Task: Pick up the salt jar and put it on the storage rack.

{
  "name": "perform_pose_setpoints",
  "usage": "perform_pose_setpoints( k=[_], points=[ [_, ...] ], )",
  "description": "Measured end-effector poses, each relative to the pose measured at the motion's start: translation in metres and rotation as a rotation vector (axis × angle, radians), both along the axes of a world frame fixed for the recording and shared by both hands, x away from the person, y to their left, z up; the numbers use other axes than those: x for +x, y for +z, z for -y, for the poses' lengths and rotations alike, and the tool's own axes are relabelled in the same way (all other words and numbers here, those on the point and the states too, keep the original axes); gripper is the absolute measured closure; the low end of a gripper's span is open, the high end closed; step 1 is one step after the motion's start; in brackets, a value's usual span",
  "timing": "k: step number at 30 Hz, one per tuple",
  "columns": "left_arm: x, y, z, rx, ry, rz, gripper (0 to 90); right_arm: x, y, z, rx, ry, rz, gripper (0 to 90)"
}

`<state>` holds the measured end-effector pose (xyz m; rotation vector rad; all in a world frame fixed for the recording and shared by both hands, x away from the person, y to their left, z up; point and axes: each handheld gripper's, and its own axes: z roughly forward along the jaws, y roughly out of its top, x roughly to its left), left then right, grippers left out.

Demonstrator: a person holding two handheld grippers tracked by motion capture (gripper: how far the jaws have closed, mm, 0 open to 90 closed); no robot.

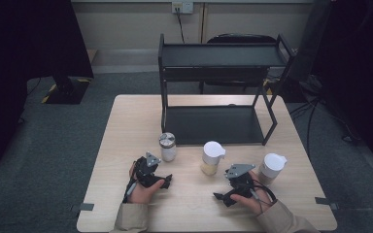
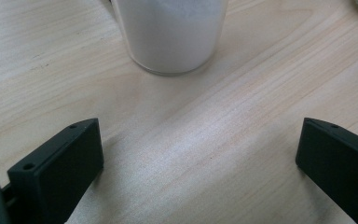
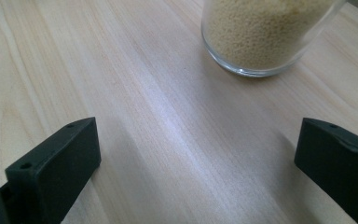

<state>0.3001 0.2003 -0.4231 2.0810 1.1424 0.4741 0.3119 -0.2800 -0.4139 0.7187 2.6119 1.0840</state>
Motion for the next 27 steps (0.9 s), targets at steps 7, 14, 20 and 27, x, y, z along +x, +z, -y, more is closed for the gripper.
perform_pose_setpoints(
  k=[7,14,20,27],
  points=[
    [0.0000,0.0001,0.0001,0.000,0.000,0.000,0.1,0.0001,0.0000,0.0000,0.000,0.000,0.000,0.0],
    [0.0010,0.0002,0.0010,0.001,0.006,0.000,0.3,0.0001,0.0000,0.0000,0.000,0.000,0.000,0.0],
    [0.0014,-0.0009,-0.0020,-0.028,0.022,0.000,1.8,0.0001,0.0000,0.0000,0.000,0.000,0.000,0.0],
    [0.0010,0.0008,-0.0033,-0.054,0.048,0.018,1.9,0.0001,0.0000,0.0000,0.000,0.000,0.000,0.0]
  ],
)
